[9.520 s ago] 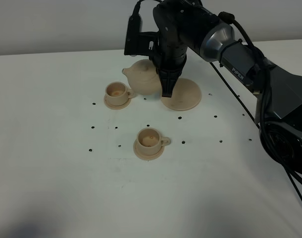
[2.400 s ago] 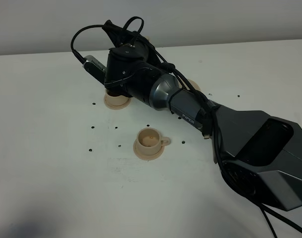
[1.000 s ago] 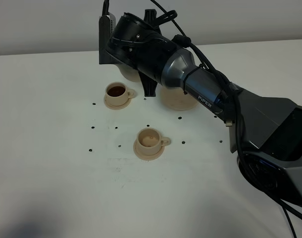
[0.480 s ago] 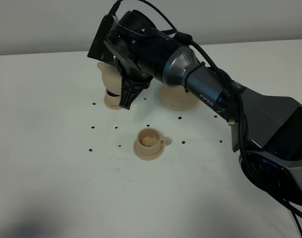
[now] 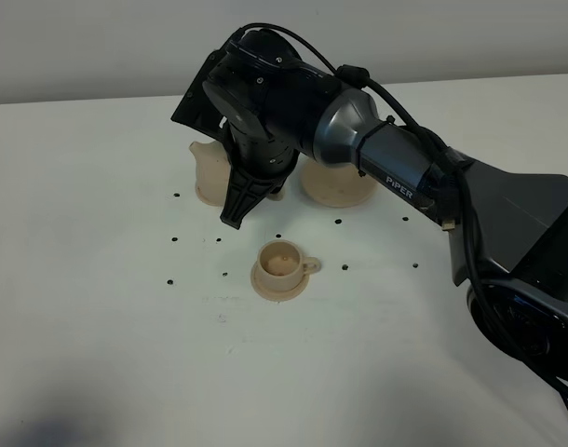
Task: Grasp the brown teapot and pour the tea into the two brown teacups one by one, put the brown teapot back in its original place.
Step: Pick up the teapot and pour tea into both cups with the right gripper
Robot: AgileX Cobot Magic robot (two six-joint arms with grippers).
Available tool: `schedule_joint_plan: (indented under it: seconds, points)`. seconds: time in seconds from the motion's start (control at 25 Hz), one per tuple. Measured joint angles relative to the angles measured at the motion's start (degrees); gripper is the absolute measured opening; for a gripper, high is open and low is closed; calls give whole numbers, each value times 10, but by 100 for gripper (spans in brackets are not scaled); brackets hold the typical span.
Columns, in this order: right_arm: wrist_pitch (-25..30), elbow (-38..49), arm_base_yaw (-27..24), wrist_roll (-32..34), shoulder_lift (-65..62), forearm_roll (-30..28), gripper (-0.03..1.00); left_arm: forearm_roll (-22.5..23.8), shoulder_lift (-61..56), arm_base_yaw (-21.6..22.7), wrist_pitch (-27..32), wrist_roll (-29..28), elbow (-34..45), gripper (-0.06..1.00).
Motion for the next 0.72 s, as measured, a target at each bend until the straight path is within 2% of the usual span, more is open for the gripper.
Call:
schedule_joint_plan:
  seconds: [0.72]
  points:
    - [-1,2,-20,0,31,10,11,0,0,0,0,0,0,40]
